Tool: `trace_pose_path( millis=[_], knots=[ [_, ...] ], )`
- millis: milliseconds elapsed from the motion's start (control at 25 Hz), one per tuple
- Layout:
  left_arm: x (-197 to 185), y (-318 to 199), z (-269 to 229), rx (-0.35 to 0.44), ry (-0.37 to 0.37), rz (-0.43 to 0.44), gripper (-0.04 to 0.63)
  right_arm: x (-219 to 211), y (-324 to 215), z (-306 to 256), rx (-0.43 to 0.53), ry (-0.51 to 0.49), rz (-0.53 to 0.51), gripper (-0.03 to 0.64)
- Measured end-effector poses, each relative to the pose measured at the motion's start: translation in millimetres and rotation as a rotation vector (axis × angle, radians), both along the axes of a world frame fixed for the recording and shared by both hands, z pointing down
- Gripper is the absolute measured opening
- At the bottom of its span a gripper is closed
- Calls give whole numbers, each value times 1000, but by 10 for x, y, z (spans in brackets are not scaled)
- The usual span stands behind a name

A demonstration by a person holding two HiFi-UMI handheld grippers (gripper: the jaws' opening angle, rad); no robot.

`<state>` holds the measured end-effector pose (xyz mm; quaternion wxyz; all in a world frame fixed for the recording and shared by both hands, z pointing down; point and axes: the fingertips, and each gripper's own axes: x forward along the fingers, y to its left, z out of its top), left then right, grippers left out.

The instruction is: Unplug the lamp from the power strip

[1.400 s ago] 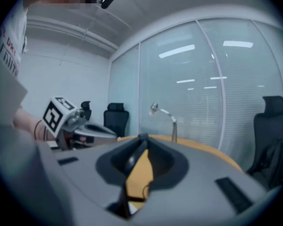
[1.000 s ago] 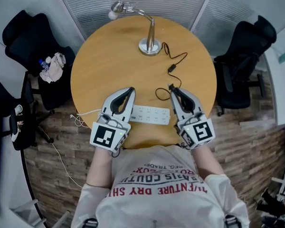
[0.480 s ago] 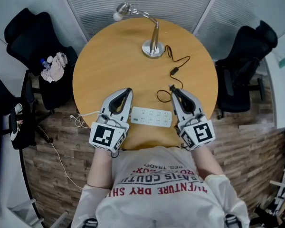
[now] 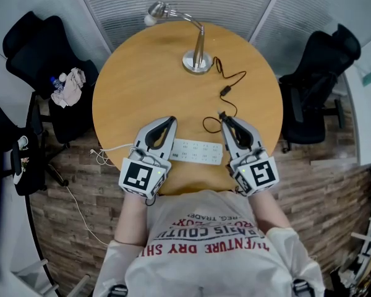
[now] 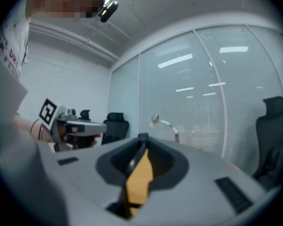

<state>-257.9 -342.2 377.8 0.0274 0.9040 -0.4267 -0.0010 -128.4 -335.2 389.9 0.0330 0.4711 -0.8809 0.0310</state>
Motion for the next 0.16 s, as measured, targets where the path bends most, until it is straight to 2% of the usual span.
trace_pose_path(
  millis=[160],
  knots=[
    [28, 27, 33, 7, -15, 11, 28, -31, 22, 18, 4, 13, -20, 72]
  ],
)
